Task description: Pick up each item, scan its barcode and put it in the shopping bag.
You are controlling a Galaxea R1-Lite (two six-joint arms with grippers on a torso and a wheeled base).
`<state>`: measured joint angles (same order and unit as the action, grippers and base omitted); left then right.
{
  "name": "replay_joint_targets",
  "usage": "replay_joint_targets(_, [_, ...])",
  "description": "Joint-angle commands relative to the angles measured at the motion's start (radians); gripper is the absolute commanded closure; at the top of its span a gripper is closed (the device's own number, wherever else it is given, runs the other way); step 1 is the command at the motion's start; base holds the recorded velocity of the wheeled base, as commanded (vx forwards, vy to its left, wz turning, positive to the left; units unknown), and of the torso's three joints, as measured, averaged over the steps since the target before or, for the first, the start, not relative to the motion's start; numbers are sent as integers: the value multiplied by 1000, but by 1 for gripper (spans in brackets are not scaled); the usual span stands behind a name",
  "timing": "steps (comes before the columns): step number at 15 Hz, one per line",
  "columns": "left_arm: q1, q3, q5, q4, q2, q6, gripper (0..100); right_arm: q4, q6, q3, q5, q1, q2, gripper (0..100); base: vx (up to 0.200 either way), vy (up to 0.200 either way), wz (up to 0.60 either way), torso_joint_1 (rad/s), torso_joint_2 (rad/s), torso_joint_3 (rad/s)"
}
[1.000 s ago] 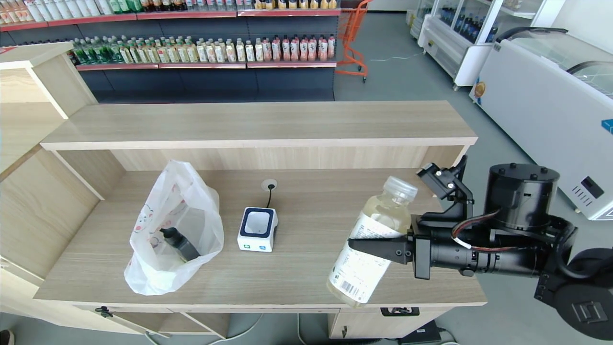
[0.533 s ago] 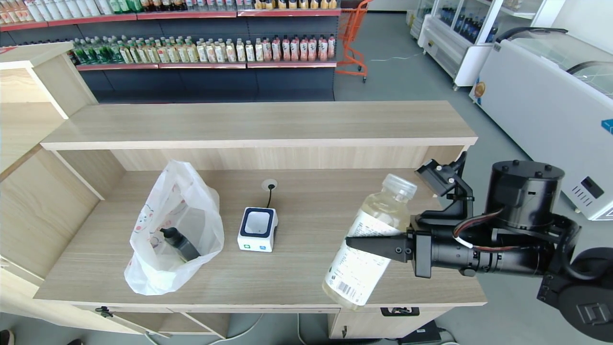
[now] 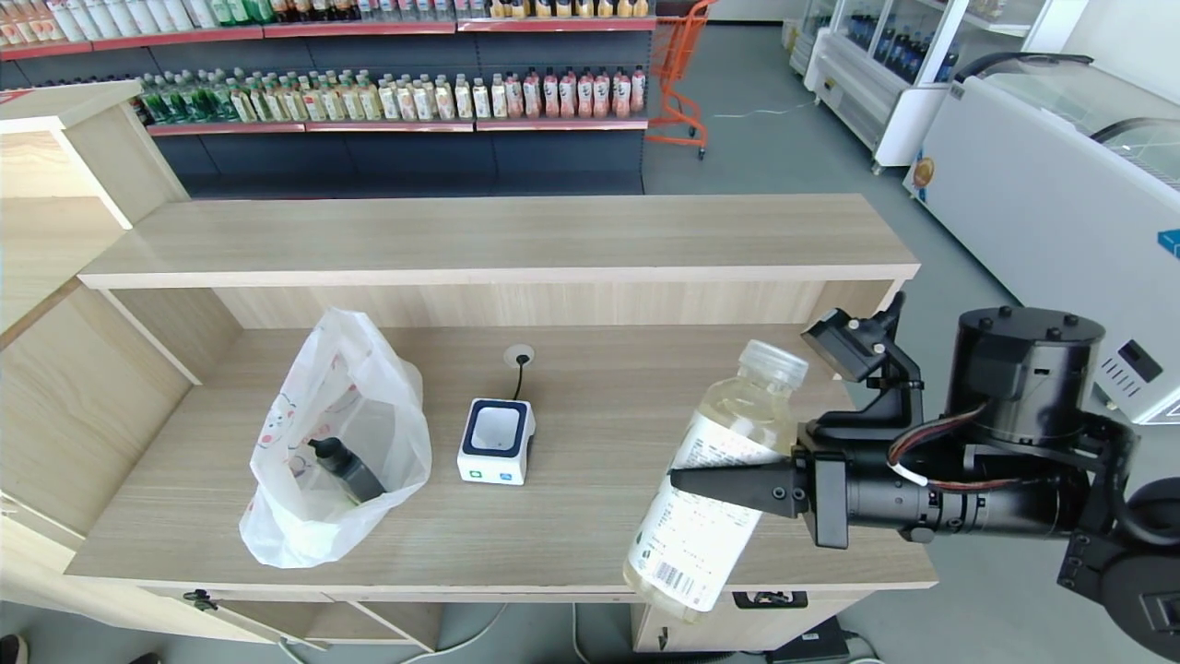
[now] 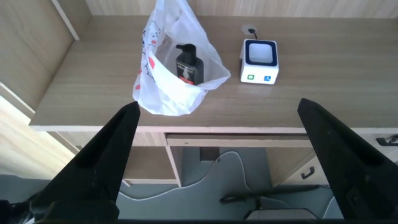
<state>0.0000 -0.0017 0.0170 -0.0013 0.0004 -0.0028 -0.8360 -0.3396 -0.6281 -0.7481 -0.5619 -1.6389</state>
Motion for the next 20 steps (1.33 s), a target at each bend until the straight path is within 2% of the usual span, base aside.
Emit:
replay_joint_targets(1, [0,0,0,0,0,0,0,-2,-1,1,0,-3,7,100,0,0,0,0,0,0])
replay_joint_targets(10, [0,0,0,0,0,0,0,0,21,7,13,2,14,100,0,0,0,0,0,0])
replay_joint_targets(11, [0,0,0,0,0,0,0,3,76,7,38,17,18,100,0,0,0,0,0,0])
replay_joint_targets(14, [0,0,0,0,0,0,0,-20,415,25,276,106,33,100,0,0,0,0,0,0])
replay_joint_targets(15, [0,0,0,0,0,0,0,-37,461,44,305,132,53,100,0,0,0,0,0,0])
replay_joint_targets(17, [0,0,0,0,0,0,0,-58,629,62,312,195,59,100,0,0,0,0,0,0])
replay_joint_targets(19, [0,0,0,0,0,0,0,-66,878,80,288,284,54,100,0,0,0,0,0,0])
replay_joint_targets(20, [0,0,0,0,0,0,0,-66,936,87,265,295,65,100,0,0,0,0,0,0])
